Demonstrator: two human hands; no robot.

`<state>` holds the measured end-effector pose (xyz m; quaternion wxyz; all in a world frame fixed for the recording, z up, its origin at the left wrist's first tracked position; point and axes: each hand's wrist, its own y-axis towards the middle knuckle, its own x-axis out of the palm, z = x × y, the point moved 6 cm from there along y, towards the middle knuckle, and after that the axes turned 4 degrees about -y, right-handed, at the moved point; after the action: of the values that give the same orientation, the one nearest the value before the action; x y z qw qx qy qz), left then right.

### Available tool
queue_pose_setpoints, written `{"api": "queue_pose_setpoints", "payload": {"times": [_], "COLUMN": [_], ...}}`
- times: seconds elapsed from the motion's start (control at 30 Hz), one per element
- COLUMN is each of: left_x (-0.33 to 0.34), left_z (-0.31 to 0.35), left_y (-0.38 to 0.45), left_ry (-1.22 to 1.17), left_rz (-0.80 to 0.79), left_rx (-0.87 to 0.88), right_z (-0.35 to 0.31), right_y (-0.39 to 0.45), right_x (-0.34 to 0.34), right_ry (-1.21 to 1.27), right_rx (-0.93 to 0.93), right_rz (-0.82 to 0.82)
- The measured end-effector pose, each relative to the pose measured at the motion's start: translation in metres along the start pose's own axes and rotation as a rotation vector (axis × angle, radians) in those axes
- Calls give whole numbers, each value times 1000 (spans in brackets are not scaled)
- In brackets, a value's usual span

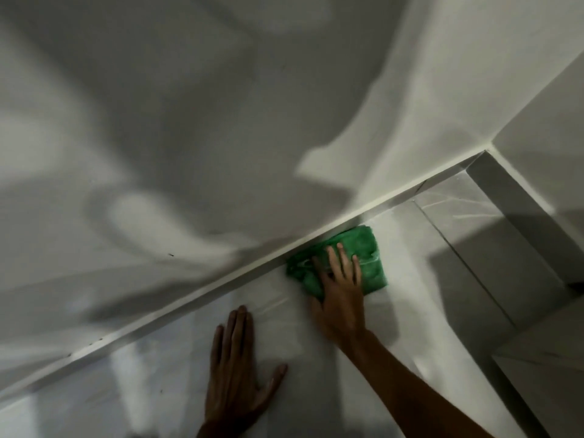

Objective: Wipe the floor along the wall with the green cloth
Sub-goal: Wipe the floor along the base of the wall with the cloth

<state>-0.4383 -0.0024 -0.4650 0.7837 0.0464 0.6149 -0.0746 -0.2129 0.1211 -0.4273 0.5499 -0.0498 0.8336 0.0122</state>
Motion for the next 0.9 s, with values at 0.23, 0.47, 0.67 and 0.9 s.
{"api": "queue_pose_setpoints", "payload": {"times": [0.23, 0.47, 0.67, 0.9], "left_x": [-3, -6, -8, -11], "left_z": [-3, 1, 3, 1], "left_y": [-4, -2, -2, -1], "left_ry": [10, -3, 7, -39], "left_rz": [19, 8, -15, 8], "left_rx": [-7, -2, -11, -16], "right_z": [-7, 19, -65, 11], "right_y": [-6, 11, -21, -5], "right_x": [8, -16, 27, 18], "right_ry": [-110, -15, 44, -171], "right_rx": [-265, 138, -158, -224], "right_rz": [-69, 42, -93, -19]}}
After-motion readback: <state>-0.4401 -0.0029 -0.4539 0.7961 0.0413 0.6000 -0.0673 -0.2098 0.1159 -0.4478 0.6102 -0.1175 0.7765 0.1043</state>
